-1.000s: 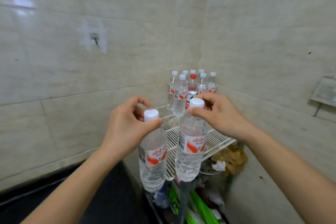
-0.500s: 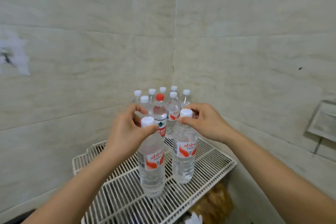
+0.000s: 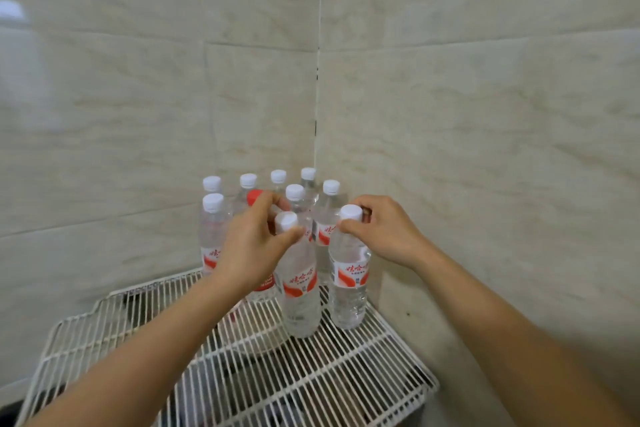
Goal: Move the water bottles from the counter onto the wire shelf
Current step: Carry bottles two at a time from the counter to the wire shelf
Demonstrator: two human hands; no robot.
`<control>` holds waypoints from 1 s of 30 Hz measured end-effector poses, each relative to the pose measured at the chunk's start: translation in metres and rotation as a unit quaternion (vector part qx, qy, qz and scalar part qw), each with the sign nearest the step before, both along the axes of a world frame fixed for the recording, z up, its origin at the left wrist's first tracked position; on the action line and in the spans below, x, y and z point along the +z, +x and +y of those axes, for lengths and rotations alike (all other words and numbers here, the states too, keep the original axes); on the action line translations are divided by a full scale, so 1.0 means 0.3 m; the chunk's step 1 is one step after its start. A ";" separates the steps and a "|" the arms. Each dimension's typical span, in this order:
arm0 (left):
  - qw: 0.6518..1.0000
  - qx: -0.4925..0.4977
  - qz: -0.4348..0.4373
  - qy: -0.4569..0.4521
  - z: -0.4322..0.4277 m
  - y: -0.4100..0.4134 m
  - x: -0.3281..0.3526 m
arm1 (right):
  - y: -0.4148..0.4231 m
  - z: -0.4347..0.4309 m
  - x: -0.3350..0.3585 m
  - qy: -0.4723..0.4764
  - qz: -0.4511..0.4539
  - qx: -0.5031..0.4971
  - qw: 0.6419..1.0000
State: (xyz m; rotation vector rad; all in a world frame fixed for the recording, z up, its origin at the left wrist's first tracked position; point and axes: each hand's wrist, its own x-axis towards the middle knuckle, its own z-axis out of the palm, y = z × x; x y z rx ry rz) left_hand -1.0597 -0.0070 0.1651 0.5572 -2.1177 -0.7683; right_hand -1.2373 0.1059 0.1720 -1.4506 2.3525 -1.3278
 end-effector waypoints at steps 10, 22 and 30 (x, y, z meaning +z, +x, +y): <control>0.998 0.025 -0.025 -0.051 -0.008 -0.154 -0.016 | -0.117 -0.068 -0.024 0.015 -0.019 0.010 1.000; 0.998 0.036 -0.026 -0.034 -0.006 -0.188 -0.025 | -0.128 -0.106 -0.018 0.035 -0.015 0.039 0.999; 0.997 0.054 -0.035 -0.041 -0.026 -0.188 -0.042 | -0.129 -0.105 -0.021 0.060 0.025 0.038 0.997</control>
